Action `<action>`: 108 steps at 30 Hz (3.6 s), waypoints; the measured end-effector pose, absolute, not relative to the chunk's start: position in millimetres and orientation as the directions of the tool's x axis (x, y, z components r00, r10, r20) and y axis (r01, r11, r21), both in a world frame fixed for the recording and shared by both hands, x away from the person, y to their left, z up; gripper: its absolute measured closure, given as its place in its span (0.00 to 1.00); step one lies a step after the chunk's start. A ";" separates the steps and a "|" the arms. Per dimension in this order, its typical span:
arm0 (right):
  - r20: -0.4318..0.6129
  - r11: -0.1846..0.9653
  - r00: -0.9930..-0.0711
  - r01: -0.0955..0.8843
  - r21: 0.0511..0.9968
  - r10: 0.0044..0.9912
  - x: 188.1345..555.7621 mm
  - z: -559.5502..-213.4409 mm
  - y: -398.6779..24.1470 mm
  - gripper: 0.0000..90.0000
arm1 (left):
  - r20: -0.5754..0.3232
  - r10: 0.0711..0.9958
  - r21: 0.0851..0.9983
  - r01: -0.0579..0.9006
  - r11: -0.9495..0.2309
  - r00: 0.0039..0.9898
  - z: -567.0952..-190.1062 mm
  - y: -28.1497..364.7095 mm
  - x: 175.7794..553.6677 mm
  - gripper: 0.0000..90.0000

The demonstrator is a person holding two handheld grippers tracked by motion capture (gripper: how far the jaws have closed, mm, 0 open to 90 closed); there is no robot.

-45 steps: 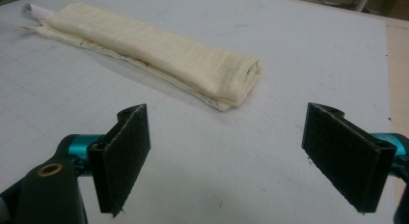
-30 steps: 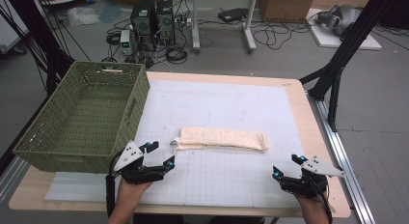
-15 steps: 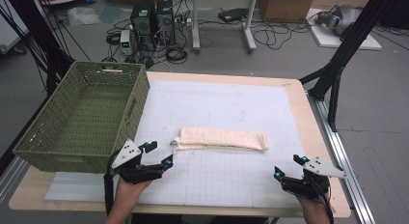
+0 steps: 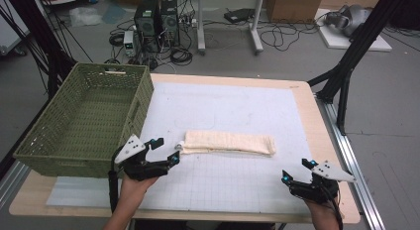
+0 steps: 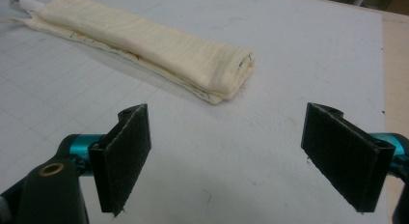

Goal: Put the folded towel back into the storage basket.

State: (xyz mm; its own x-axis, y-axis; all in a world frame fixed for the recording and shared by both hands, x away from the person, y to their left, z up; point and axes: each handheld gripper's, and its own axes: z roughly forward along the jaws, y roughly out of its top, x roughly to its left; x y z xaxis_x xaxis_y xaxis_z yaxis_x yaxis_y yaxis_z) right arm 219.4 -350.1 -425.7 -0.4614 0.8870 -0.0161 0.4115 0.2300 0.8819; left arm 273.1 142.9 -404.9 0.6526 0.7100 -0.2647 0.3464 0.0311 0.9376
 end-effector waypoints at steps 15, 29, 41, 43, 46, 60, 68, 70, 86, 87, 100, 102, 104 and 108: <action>-0.030 0.248 -0.467 0.413 0.876 0.884 219.8 -426.1 -350.6 0.18 | -0.339 0.798 0.805 0.592 -0.027 0.498 -431.0 119.7 341.4 0.39; -0.043 0.276 -0.497 0.407 0.871 0.866 222.1 -427.9 -345.9 0.18 | -0.275 0.836 0.798 0.598 -0.078 0.475 -439.1 101.0 352.4 0.42; -0.041 0.272 -0.488 0.412 0.870 0.872 221.4 -427.8 -348.1 0.18 | -0.118 0.797 0.779 0.552 -0.296 0.593 -446.3 80.4 349.5 0.83; -0.043 0.274 -0.487 0.414 0.868 0.872 221.6 -428.0 -348.3 0.18 | -0.086 0.785 0.784 0.528 -0.327 0.613 -445.6 77.3 346.4 0.88; -0.040 0.269 -0.484 0.414 0.870 0.874 222.0 -427.9 -348.8 0.18 | -0.055 0.779 0.787 0.507 -0.351 0.625 -444.5 75.2 343.8 0.93; -0.020 0.231 -0.438 0.433 0.872 0.899 231.8 -428.8 -349.3 0.18 | -0.101 0.752 0.834 0.468 -0.293 0.651 -437.0 83.3 334.5 0.94; 0.006 0.216 -0.460 0.430 0.877 0.888 242.5 -431.8 -338.4 0.19 | -0.124 0.724 0.875 0.420 -0.243 0.678 -427.6 91.9 319.5 0.93; 0.018 0.207 -0.464 0.430 0.879 0.886 243.9 -432.1 -337.0 0.20 | -0.131 0.723 0.884 0.411 -0.225 0.678 -428.4 97.0 315.2 0.93; 0.008 0.239 -0.456 0.480 0.844 0.890 299.8 -435.9 -305.8 0.25 | -0.105 0.693 0.905 0.357 -0.231 0.713 -427.7 117.3 290.3 0.93; -0.010 0.257 -0.463 0.473 0.843 0.886 304.9 -437.4 -301.4 0.32 | -0.102 0.694 0.907 0.354 -0.230 0.713 -427.6 118.4 289.4 0.93; -0.027 0.325 -0.484 0.544 0.774 0.875 328.2 -451.1 -281.1 0.44 | -0.101 0.685 0.917 0.334 -0.217 0.722 -430.3 126.8 284.8 0.93; -0.070 0.364 -0.500 0.520 0.772 0.863 326.8 -450.9 -277.2 0.51 | -0.097 0.684 0.917 0.332 -0.221 0.723 -430.4 127.1 285.0 0.93; -0.024 0.348 -0.524 0.531 0.773 0.852 326.6 -451.1 -277.1 0.65 | -0.100 0.684 0.918 0.332 -0.217 0.722 -430.4 127.4 284.9 0.93; 0.081 0.287 -0.527 0.578 0.763 0.846 328.4 -451.3 -281.7 0.77 | -0.106 0.682 0.921 0.330 -0.206 0.724 -429.5 128.2 284.3 0.93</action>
